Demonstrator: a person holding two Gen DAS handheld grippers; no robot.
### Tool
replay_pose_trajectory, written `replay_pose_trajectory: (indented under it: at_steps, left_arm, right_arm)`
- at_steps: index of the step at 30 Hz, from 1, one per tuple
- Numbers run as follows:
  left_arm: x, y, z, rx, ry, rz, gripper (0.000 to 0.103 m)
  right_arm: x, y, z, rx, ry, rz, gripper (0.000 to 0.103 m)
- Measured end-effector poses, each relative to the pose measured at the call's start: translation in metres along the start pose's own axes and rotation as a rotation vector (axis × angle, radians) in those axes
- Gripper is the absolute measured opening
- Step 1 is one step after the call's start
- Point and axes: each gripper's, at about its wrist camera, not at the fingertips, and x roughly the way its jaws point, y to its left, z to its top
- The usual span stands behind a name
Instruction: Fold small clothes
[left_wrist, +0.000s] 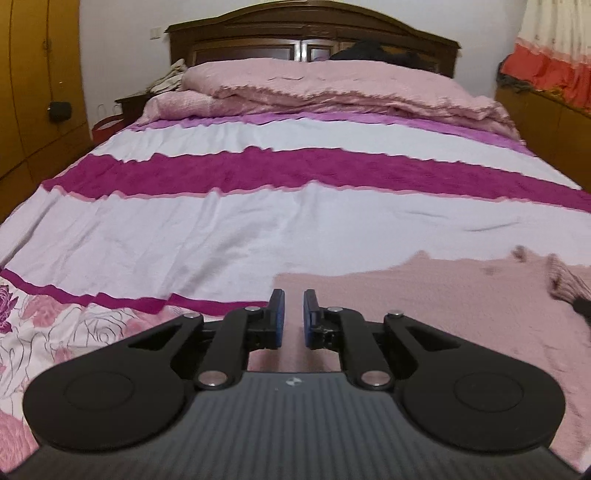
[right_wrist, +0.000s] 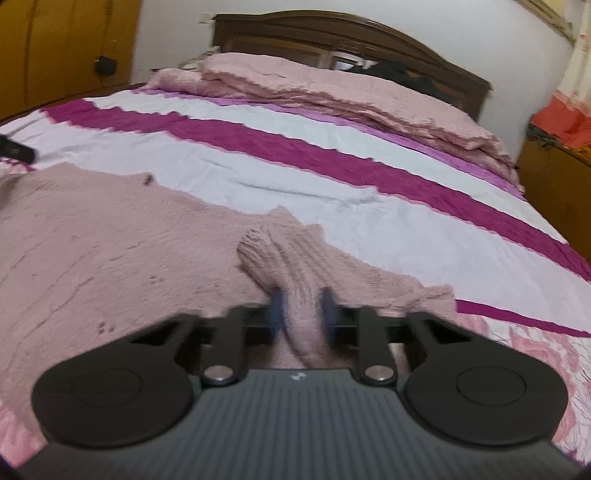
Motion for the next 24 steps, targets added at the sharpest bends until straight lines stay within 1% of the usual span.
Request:
replay_pose_trajectory:
  at_steps: [4,7,9,12,13,14,15,16,18,19,21,24]
  left_arm:
    - [-0.023,-0.013,-0.005,-0.015,-0.007,-0.051,0.012]
    - [-0.025,-0.022,-0.011,-0.011,0.01,-0.083,0.012]
    - [-0.019,-0.026,-0.017,0.013,0.028,-0.063,0.012]
    - [0.001,-0.027,-0.027,0.022,0.08,-0.046,0.012]
    - [0.005,-0.026,-0.03,0.02,0.088,-0.043,0.012]
    - [0.008,-0.024,-0.032,0.019,0.085,-0.043,0.012]
    - [0.008,-0.023,-0.034,0.021,0.077,-0.046,0.012]
    - [0.008,-0.022,-0.034,0.024,0.075,-0.047,0.012]
    - [0.009,-0.021,-0.033,0.025,0.078,-0.049,0.012]
    - [0.01,-0.021,-0.033,0.025,0.079,-0.05,0.012]
    - [0.011,-0.019,-0.032,0.022,0.079,-0.05,0.012]
    - [0.011,-0.02,-0.032,0.013,0.075,-0.044,0.012]
  right_arm:
    - [-0.011,-0.014,0.005,0.078,-0.055,-0.047,0.014]
    - [-0.011,-0.034,0.01,0.138,-0.062,-0.093,0.014]
    - [-0.002,-0.052,0.011,0.207,-0.033,-0.131,0.015]
    - [0.019,-0.081,0.005,0.346,0.055,-0.135,0.017]
    - [0.023,-0.089,0.0,0.393,0.068,-0.136,0.024]
    - [0.024,-0.096,-0.002,0.433,0.064,-0.125,0.028]
    - [0.021,-0.1,-0.004,0.464,0.057,-0.122,0.034]
    - [0.016,-0.104,-0.005,0.488,0.044,-0.133,0.034]
    - [0.005,-0.106,-0.003,0.499,0.014,-0.167,0.034]
    - [-0.001,-0.106,-0.002,0.494,-0.002,-0.166,0.034]
    - [-0.015,-0.101,0.0,0.447,-0.044,-0.134,0.034]
    - [-0.021,-0.087,0.003,0.336,-0.058,-0.087,0.034]
